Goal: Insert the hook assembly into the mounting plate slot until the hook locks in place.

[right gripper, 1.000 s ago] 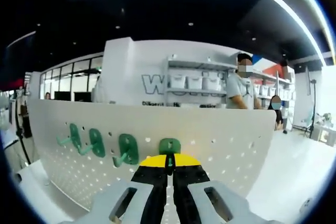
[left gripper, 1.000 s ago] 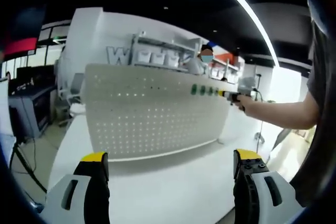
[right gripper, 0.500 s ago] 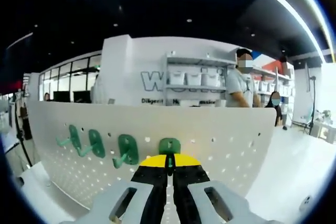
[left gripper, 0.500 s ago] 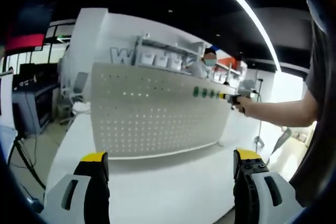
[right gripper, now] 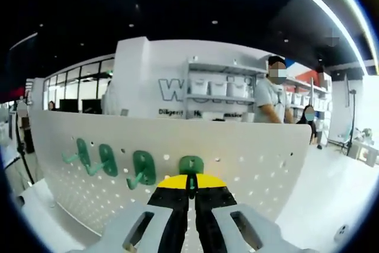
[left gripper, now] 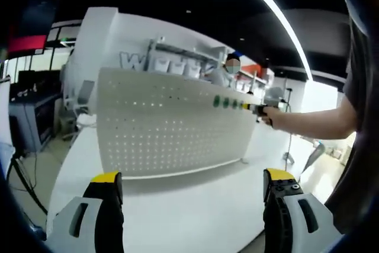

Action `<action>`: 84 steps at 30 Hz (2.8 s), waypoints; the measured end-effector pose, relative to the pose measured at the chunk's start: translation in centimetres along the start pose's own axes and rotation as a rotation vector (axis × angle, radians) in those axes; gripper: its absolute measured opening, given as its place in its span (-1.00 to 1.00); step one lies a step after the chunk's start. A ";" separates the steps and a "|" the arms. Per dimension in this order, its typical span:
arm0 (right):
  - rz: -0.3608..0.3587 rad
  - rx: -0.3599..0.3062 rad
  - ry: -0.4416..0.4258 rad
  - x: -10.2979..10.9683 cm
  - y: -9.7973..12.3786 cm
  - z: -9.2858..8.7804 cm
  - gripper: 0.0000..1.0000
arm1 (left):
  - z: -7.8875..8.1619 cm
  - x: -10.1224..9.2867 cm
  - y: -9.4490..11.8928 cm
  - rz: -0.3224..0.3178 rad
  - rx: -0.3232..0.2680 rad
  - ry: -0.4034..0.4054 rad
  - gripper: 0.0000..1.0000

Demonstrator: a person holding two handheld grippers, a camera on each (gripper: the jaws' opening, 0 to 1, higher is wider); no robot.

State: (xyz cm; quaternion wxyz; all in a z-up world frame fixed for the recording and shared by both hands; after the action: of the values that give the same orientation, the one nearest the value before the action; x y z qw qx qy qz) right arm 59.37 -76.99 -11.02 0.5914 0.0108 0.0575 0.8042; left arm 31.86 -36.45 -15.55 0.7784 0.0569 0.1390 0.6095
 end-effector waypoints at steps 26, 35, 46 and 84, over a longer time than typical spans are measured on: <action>-0.034 0.046 0.028 -0.1 0.0 0.0 -0.92 | -1.0 0.7 0.1 -0.014 0.019 0.011 1.00; -0.050 0.058 0.032 0.1 0.5 0.2 -0.68 | -1.9 1.4 0.7 -0.017 0.044 0.008 1.00; -0.058 0.043 -0.018 0.2 3.1 0.4 -0.36 | -2.0 2.7 0.5 -0.028 0.056 -0.008 1.00; 0.072 0.169 -0.149 12.4 18.4 -9.5 0.37 | -3.7 0.3 0.8 -0.129 0.099 -0.091 1.00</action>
State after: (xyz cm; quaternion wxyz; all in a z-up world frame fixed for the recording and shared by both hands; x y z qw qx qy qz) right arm 37.34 -71.37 -19.11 0.5618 0.1223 0.0804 0.8142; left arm 30.13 -36.22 -18.89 0.8176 0.1137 0.1369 0.5475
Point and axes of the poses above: the point that each gripper's makers call its tool centre point, and the gripper's own axes: y roughly backward along the fingers, x roughly to its left, z roughly out of its top, the point moved 1 cm from there along y, roughly backward along the fingers, and after that the axes turned 14 degrees about z, right-handed, at the moved point
